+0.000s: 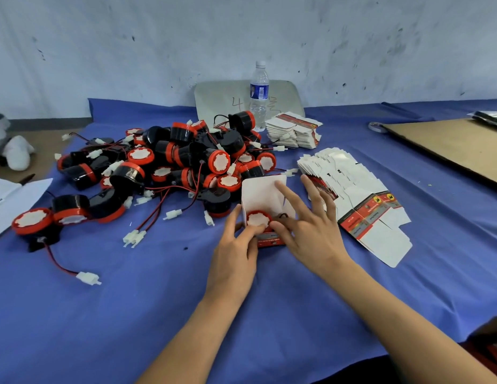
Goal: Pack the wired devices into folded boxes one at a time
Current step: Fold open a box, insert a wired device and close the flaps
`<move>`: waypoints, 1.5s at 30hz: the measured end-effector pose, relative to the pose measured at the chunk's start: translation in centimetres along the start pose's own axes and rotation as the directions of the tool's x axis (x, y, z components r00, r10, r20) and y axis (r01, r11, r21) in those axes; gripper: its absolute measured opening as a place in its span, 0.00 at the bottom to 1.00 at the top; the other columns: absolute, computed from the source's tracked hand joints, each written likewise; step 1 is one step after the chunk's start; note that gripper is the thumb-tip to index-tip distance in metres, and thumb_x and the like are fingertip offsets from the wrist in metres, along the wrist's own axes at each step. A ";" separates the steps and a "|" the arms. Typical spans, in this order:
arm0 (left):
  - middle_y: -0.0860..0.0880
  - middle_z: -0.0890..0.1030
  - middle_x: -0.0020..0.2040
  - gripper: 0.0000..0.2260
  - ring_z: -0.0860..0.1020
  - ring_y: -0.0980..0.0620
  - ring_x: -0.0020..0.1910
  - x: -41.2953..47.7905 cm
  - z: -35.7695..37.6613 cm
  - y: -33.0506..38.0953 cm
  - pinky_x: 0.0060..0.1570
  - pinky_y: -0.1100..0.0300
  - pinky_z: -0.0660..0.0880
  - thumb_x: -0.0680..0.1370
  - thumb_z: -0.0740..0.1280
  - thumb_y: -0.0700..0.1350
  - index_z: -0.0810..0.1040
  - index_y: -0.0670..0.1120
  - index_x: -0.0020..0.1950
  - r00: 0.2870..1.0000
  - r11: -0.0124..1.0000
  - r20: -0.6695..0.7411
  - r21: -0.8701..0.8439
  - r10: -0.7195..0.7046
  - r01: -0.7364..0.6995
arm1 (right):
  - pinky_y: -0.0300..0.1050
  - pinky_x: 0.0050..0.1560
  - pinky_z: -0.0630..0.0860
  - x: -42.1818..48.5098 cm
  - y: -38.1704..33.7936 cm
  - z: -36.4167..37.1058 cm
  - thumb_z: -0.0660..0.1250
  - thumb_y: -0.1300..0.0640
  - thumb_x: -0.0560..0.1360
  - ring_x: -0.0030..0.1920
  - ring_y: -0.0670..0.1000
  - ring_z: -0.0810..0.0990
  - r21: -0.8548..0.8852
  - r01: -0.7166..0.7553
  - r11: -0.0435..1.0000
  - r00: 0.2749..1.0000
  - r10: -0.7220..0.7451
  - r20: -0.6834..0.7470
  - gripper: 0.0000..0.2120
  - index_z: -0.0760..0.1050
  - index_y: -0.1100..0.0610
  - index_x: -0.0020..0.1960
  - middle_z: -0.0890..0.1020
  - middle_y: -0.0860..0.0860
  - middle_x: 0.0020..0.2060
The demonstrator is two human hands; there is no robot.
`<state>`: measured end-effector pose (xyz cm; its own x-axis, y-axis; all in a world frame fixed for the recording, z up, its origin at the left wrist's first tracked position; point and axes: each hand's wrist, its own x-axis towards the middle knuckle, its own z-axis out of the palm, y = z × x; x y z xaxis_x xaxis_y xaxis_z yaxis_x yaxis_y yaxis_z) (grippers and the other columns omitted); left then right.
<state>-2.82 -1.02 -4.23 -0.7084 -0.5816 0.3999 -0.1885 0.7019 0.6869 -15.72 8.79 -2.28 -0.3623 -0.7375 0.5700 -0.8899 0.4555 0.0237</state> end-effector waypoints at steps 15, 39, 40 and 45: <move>0.56 0.67 0.74 0.18 0.69 0.51 0.68 -0.1 0.0 0.1 0.53 0.56 0.77 0.77 0.65 0.33 0.81 0.51 0.62 0.997 0.989 -0.024 0.129 0.077 -0.073 | 0.50 0.61 0.64 -1.1 -2.2 0.4 0.44 0.36 0.79 0.68 0.57 0.63 -0.045 -0.303 0.952 0.907 0.302 0.294 0.29 0.76 0.49 0.64 0.57 0.54 0.75; 0.44 0.56 0.76 0.28 0.51 0.46 0.78 -0.5 2.4 1.0 0.69 0.52 0.65 0.77 0.66 0.48 0.63 0.53 0.76 0.984 0.952 0.161 0.283 0.077 -0.121 | 0.40 0.39 0.67 -2.6 -1.7 0.3 0.64 0.57 0.78 0.44 0.43 0.77 0.524 -0.345 0.779 0.934 0.342 0.106 0.16 0.65 0.48 0.63 0.78 0.41 0.45; 0.44 0.56 0.77 0.27 0.50 0.46 0.78 -0.6 2.4 0.9 0.70 0.52 0.64 0.77 0.67 0.49 0.64 0.54 0.75 0.983 0.949 0.163 0.288 0.079 -0.124 | 0.37 0.39 0.70 -2.6 -1.5 0.2 0.65 0.59 0.77 0.42 0.40 0.77 0.613 -0.358 0.704 0.916 0.391 0.087 0.19 0.62 0.45 0.62 0.78 0.39 0.45; 0.43 0.62 0.74 0.23 0.59 0.43 0.75 -0.3 2.4 1.1 0.69 0.51 0.64 0.77 0.68 0.47 0.70 0.55 0.72 0.983 0.935 0.132 0.315 0.127 -0.162 | 0.30 0.41 0.74 -2.0 -0.5 0.4 0.66 0.63 0.76 0.47 0.38 0.80 0.860 -0.380 0.339 0.852 0.491 0.183 0.12 0.75 0.49 0.54 0.82 0.41 0.48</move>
<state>-4.39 0.91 -5.06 -0.8098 -0.4289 0.4003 -0.2753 0.8803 0.3863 -14.62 9.81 -3.71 -0.7960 -0.4961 0.3469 -0.4026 0.0059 -0.9154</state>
